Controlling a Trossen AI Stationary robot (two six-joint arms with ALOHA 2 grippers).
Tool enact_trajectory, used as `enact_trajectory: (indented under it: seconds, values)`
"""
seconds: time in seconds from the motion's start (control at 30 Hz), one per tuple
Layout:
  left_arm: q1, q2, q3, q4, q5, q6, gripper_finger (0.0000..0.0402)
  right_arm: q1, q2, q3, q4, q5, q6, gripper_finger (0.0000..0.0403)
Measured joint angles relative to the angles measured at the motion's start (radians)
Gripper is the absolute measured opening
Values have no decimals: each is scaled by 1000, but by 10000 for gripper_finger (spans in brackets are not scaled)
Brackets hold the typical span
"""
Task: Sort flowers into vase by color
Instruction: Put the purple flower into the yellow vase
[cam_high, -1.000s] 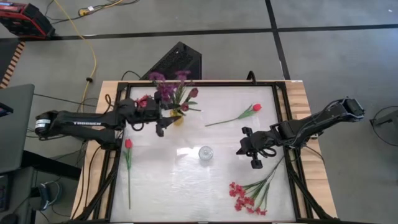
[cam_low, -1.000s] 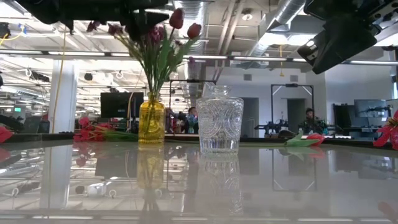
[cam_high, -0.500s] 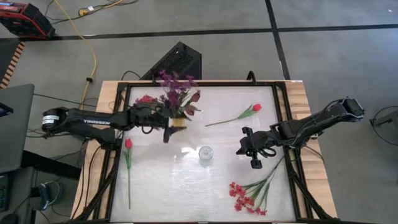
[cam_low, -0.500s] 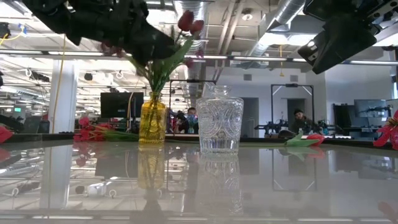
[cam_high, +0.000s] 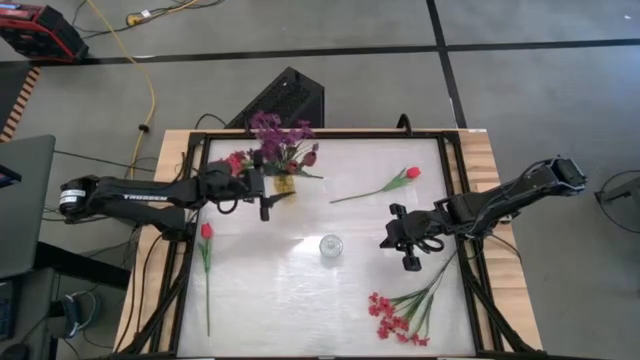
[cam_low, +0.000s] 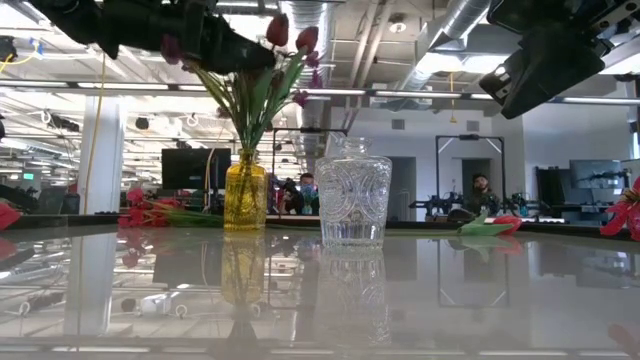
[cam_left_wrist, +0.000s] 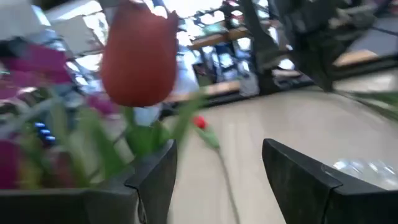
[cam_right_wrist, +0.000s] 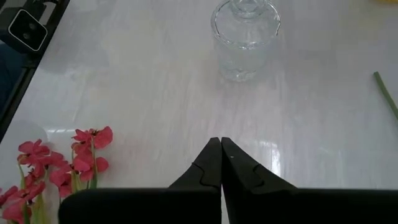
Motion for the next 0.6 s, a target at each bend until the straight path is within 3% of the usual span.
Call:
enact_trajectory:
  seconds: [0.27,0.37,0.53,0.6]
  values:
    - [1,-112,0,-23,-132,-99,224,0,0,0,-1,0,-8,27]
    - [1,-120,0,-78,-27,-103,203,0,0,0,-1,0,-9,27]
    - [0,-92,0,-185,211,-130,129,0,0,0,-1,0,-8,27]
    - [0,-78,0,-207,239,-156,102,0,0,0,0,0,-8,27]
